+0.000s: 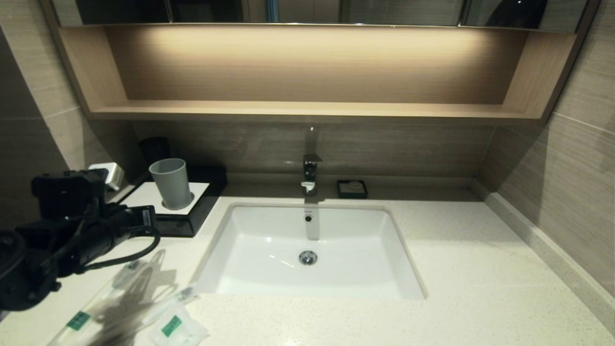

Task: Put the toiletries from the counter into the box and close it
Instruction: Pick up the cup

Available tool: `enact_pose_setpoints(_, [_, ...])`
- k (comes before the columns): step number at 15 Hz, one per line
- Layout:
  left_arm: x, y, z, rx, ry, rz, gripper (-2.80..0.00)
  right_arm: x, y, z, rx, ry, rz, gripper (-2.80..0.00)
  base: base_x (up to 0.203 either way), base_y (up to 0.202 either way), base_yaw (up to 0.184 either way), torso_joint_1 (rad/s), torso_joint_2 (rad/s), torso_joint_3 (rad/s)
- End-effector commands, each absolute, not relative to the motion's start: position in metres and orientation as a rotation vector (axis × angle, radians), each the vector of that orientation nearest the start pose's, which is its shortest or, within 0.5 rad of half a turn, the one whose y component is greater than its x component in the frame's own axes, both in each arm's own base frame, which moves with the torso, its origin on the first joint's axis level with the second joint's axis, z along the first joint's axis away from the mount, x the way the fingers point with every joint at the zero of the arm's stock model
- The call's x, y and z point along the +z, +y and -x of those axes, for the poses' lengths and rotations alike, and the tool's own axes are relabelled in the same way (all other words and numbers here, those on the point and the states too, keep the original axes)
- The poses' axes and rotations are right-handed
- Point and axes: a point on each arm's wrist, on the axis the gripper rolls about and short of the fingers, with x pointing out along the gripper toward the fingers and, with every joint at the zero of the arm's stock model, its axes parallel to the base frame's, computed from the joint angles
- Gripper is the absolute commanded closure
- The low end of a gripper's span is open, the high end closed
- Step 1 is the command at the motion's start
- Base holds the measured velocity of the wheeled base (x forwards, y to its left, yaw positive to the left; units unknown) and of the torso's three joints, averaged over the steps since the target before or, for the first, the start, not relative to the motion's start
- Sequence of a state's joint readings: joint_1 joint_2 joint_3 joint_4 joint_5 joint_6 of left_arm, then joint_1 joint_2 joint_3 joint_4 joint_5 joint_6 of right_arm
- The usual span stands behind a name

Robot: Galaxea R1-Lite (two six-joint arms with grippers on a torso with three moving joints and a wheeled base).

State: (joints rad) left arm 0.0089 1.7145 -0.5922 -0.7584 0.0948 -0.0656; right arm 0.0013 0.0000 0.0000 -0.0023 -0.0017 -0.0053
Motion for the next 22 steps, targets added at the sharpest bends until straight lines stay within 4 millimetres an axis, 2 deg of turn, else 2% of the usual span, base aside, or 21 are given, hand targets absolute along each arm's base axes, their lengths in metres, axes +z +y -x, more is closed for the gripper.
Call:
enact_pose_setpoints(1, [0.129,0.003,-0.278,0.110,0.371,0.047,0.00,0.075,0.000,0.023,0.000,-0.002,0.006,0.00,0.000,0.000,0.000,0.000,0.00,0.000])
enact_pose_setpoints(9, [0.103,0.002,-0.281,0.102,0.287,0.046,0.00,0.075,0.000,0.023,0.000,-0.002,0.005,0.00,0.000,0.000,0.000,0.000,0.00,0.000])
enact_pose_setpoints(14, [0.108,0.002,-0.279,0.098,0.266,0.038,0.00,0.075,0.000,0.023,0.000,-0.002,0.006,0.00,0.000,0.000,0.000,0.000,0.00,0.000])
enact_pose_setpoints(22, [0.096,0.005,-0.287,0.112,0.259,0.026,0.00,0.075,0.000,0.023,0.000,-0.002,0.006,0.00,0.000,0.000,0.000,0.000,0.00,0.000])
